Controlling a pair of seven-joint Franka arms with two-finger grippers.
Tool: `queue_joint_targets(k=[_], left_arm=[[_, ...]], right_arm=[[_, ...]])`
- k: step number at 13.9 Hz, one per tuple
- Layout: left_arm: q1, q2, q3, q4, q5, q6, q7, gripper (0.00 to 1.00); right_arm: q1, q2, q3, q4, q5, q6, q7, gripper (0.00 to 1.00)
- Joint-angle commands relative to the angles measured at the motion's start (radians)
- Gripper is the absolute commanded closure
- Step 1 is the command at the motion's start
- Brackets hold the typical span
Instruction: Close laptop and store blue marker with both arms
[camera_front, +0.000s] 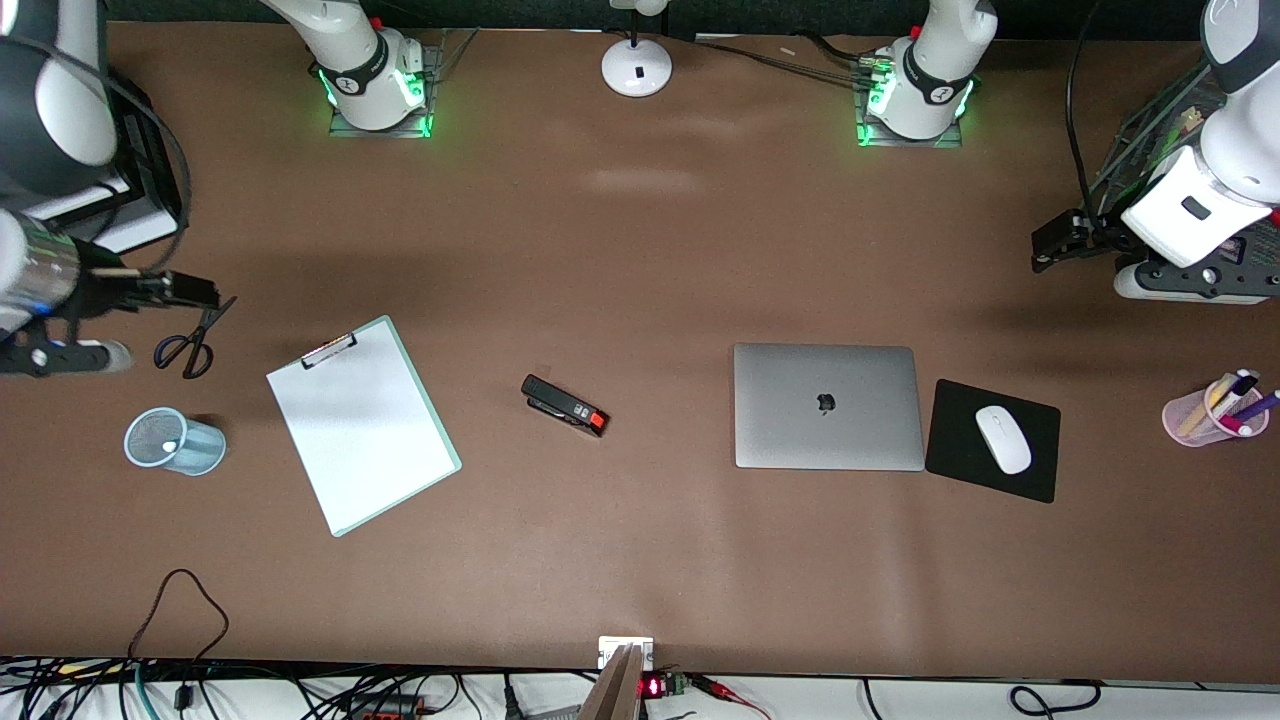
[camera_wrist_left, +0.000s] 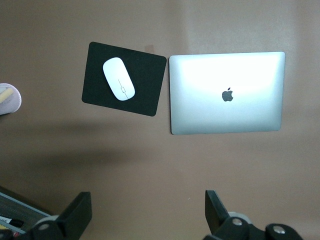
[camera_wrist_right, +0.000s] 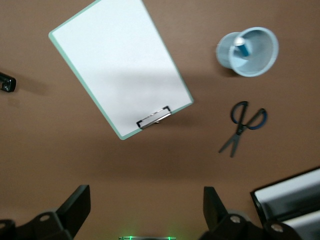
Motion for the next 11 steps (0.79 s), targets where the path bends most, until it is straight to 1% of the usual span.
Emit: queue_joint_targets(k=[1, 3, 4, 5, 8, 10, 11], left_arm=[[-0.002, -0.007, 0.007, 0.008, -0.007, -0.017, 0.022, 0.0], [-0.002, -0.007, 0.007, 0.008, -0.007, -0.016, 0.022, 0.0], [-0.002, -0.007, 0.007, 0.008, -0.007, -0.016, 0.022, 0.0], [-0.002, -0.006, 0.007, 0.008, -0.007, -0.016, 0.022, 0.0], [-0.002, -0.006, 0.007, 0.008, -0.007, -0.016, 0.022, 0.0], [-0.002, -0.006, 0.007, 0.008, -0.007, -0.017, 0.022, 0.0], [-0.002, -0.006, 0.007, 0.008, -0.007, -0.016, 0.022, 0.0]], right_arm=[[-0.095, -0.05, 0.03, -0.014, -0.008, 0.005, 0.001, 0.0], [-0.202, -0.061, 0.139, -0.014, -0.013, 0.038, 0.001, 0.0], [-0.208, -0.07, 0.152, -0.014, -0.018, 0.048, 0.003, 0.0], [-0.187, -0.073, 0.146, -0.014, -0.016, 0.037, 0.003, 0.0], [-0.085, -0.096, 0.04, -0.04, -0.005, 0.04, 0.004, 0.0], [-0.08, -0.127, 0.038, -0.083, 0.001, 0.057, 0.015, 0.0], [-0.081, -0.162, 0.035, -0.139, 0.022, 0.09, 0.018, 0.0]])
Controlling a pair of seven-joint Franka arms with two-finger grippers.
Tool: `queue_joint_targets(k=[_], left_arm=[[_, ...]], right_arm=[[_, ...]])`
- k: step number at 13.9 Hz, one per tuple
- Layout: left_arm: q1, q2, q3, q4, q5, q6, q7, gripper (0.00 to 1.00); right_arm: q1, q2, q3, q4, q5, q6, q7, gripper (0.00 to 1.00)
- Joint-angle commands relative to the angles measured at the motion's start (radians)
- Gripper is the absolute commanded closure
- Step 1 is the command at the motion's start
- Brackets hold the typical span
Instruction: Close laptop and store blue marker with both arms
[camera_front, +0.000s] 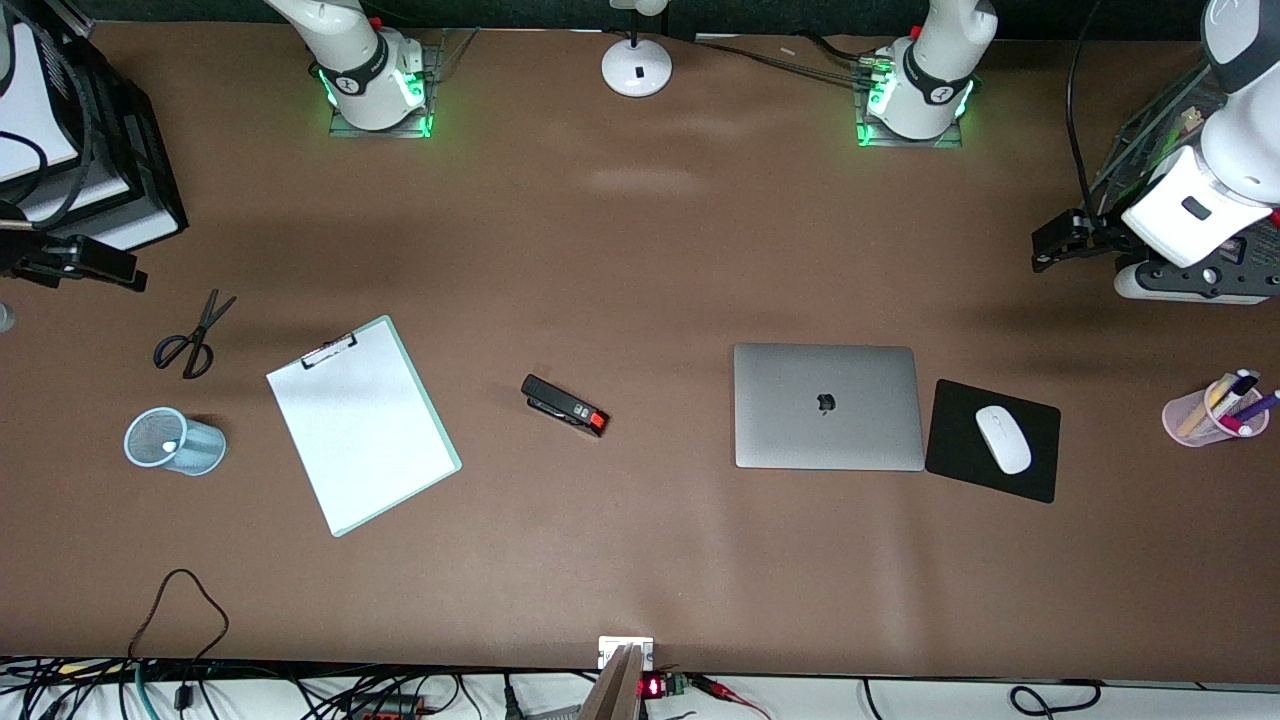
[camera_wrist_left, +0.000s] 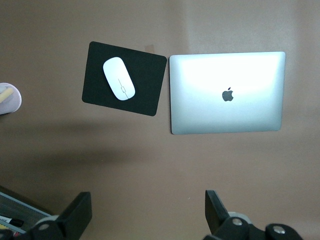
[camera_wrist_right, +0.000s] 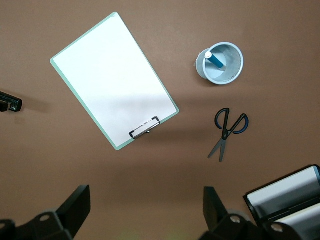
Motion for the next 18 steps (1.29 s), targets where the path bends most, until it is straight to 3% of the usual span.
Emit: queue_joint_targets(k=[1, 3, 18], left_arm=[[-0.002, -0.006, 0.007, 0.008, -0.007, -0.017, 0.022, 0.0], [-0.002, -0.006, 0.007, 0.008, -0.007, -0.017, 0.022, 0.0], [-0.002, -0.006, 0.007, 0.008, -0.007, -0.017, 0.022, 0.0]], right_arm=[[0.013, -0.13, -0.022, -0.175, 0.023, 0.092, 0.016, 0.0], [0.013, -0.175, -0.022, -0.228, 0.012, 0.106, 0.012, 0.0], [0.01, -0.193, -0.025, -0.191, 0.011, 0.063, 0.002, 0.0]])
